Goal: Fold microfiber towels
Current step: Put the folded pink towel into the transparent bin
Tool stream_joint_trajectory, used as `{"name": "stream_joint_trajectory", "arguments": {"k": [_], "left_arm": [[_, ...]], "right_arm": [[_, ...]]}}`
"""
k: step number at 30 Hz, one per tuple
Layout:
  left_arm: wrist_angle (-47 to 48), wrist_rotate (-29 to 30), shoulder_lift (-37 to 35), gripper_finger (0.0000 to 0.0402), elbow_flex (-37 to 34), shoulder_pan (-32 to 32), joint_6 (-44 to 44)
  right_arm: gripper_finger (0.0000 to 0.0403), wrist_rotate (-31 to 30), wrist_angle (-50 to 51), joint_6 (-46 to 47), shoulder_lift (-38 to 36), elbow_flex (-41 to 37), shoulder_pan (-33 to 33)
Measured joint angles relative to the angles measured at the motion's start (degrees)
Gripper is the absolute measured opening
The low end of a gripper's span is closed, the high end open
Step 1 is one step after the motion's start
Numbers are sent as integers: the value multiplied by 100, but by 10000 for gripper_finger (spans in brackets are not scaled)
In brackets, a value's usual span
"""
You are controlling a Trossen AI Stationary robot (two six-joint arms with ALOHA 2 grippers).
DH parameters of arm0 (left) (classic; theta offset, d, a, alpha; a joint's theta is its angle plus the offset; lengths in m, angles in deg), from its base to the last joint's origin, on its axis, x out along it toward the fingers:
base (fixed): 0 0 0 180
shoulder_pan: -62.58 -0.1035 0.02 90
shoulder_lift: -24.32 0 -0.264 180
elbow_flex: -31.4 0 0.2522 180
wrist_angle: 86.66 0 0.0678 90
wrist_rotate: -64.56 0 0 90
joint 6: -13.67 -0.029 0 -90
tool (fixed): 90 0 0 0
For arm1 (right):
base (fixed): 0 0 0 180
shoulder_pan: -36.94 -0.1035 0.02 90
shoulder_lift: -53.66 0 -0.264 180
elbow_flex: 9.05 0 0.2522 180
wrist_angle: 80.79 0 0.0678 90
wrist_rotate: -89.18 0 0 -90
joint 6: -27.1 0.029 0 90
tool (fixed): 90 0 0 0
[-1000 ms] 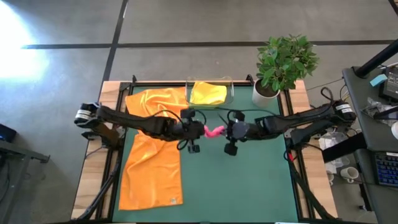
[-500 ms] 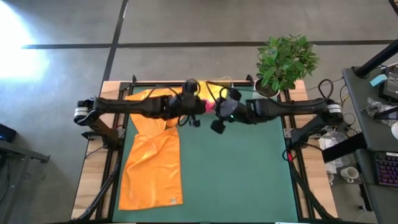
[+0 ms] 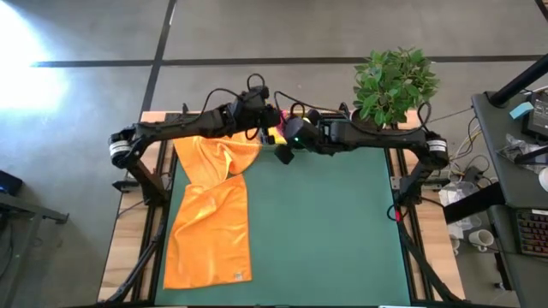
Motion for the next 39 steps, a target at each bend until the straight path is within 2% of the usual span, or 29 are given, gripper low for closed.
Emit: {"name": "stream_joint_trajectory", "arguments": {"k": [7, 13, 24, 33, 39], "left_arm": [[-664, -228, 442, 1, 50, -351, -132], [-1314, -240, 779, 1, 55, -395, -149], [-3275, -251, 1501, 1, 72, -395, -145], [-3278, -382, 2027, 1, 74, -395, -125], [-3220, -381, 2147, 1, 66, -396, -133]], "right_arm": [[8, -10, 10, 349, 239, 149, 346], [8, -203, 290, 601, 262, 156, 519], [8, -547, 941, 710, 224, 156, 706], [8, -583, 1098, 922, 221, 154, 801], [8, -169, 740, 919, 226, 154, 890]]}}
